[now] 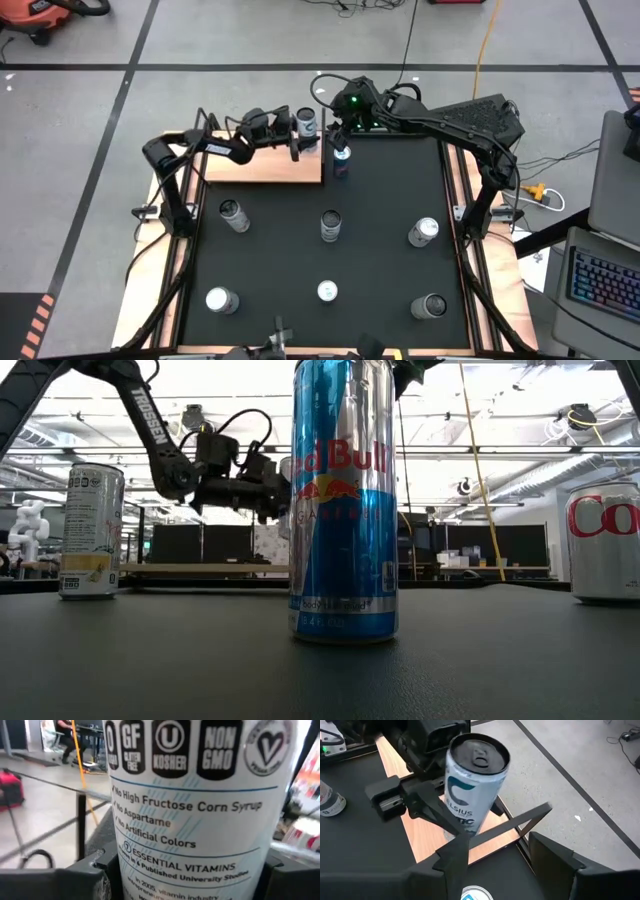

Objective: Place canned beverage on shelf
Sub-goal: Put the top white-blue soda can on the shelf

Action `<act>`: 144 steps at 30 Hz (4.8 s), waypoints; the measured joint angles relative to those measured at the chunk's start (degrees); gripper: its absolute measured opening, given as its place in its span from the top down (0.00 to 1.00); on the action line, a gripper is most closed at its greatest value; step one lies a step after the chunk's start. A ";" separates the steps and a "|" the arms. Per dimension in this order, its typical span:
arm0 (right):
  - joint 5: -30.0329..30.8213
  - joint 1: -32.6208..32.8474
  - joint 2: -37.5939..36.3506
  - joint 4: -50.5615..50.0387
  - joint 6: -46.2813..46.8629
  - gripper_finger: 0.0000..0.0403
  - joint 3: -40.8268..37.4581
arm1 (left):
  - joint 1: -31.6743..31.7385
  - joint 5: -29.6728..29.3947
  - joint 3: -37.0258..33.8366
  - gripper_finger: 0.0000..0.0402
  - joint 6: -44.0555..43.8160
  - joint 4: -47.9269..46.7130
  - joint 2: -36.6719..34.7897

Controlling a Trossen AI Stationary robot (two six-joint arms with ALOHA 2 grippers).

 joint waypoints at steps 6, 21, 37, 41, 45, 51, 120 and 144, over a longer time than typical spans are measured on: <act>0.00 0.00 0.00 -0.01 0.09 0.54 0.00 | 0.04 -1.25 0.03 0.35 7.38 -7.59 -0.39; 0.00 -0.02 0.00 0.01 0.17 0.54 0.00 | -0.02 -2.36 0.00 0.35 12.65 -6.73 -0.45; -0.22 0.24 0.02 0.27 1.31 0.54 0.00 | 0.13 -2.65 -0.02 0.35 14.21 -5.97 -0.43; -0.24 0.24 0.02 0.29 1.31 0.54 0.00 | 0.76 -2.82 -0.02 0.35 15.26 -6.04 -0.43; -0.24 0.26 0.02 0.33 1.31 0.54 0.00 | 0.90 -3.08 -0.02 0.35 15.23 -6.04 -0.41; -0.25 0.26 0.04 0.34 1.31 0.54 0.00 | 0.74 -3.06 -0.02 0.35 15.10 -6.10 -0.39; -0.26 0.28 0.07 0.40 1.31 0.54 0.00 | 1.86 2.21 3.09 0.35 6.24 -4.26 2.94; -0.27 0.28 0.07 0.43 1.31 0.54 -0.01 | 1.81 2.11 3.04 0.35 5.03 -5.27 2.94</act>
